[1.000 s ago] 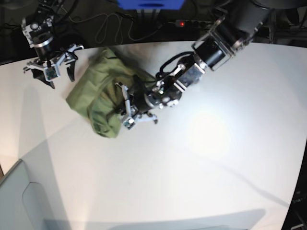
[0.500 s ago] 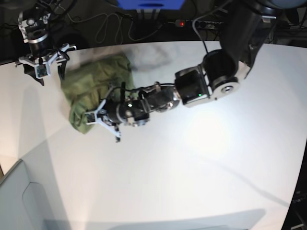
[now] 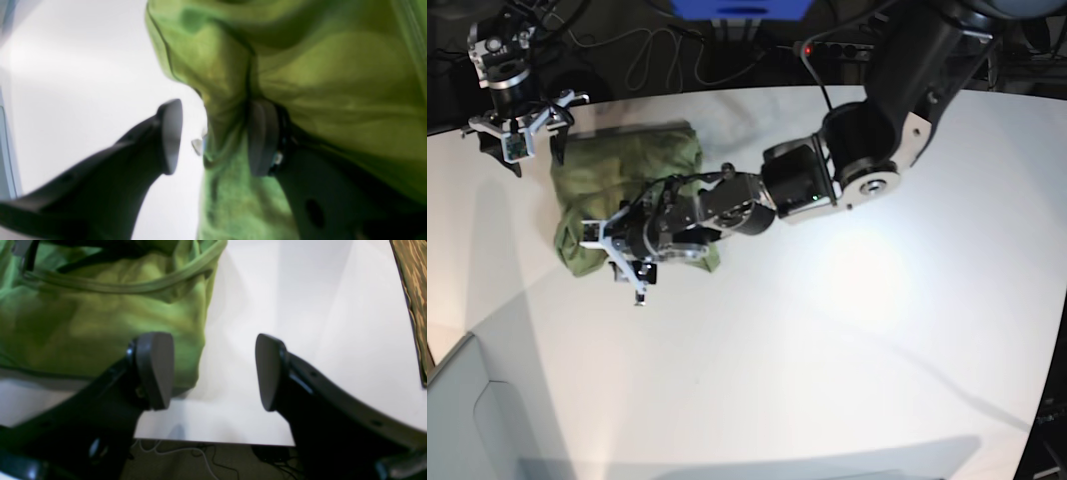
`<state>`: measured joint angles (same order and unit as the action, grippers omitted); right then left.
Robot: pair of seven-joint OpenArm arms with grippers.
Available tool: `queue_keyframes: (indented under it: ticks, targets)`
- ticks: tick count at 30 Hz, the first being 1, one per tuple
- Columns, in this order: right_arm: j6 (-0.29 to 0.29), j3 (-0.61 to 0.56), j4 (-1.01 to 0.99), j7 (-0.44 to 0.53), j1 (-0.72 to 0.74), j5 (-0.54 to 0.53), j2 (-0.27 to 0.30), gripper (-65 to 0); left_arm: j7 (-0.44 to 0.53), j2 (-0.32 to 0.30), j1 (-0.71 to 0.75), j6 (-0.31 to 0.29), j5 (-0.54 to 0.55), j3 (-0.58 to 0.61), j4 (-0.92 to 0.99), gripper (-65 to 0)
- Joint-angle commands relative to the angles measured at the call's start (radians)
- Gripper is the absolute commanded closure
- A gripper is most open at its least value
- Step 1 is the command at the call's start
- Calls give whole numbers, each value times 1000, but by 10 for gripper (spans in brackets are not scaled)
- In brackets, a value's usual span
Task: Fold the T-shirt properly
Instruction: 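Sweep the left gripper across the bundle to press it flat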
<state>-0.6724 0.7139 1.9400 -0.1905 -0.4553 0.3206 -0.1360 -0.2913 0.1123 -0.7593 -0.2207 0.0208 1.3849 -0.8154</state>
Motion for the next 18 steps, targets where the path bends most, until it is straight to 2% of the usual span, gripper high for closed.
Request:
queue_keyframes:
  ticks: [1, 11, 18]
  targets:
    - [4, 2, 19, 26, -3, -18, 3, -369, -38, -3, -12, -32, -2, 3, -15, -319]
    - [4, 0, 19, 26, -1, -21, 2, -370, -39, -67, -16, -32, -5, -220, -187, -321]
    - [4, 0, 19, 26, 25, -21, 2, -370, -39, -164, 21, -32, -5, -327, -384, -321]
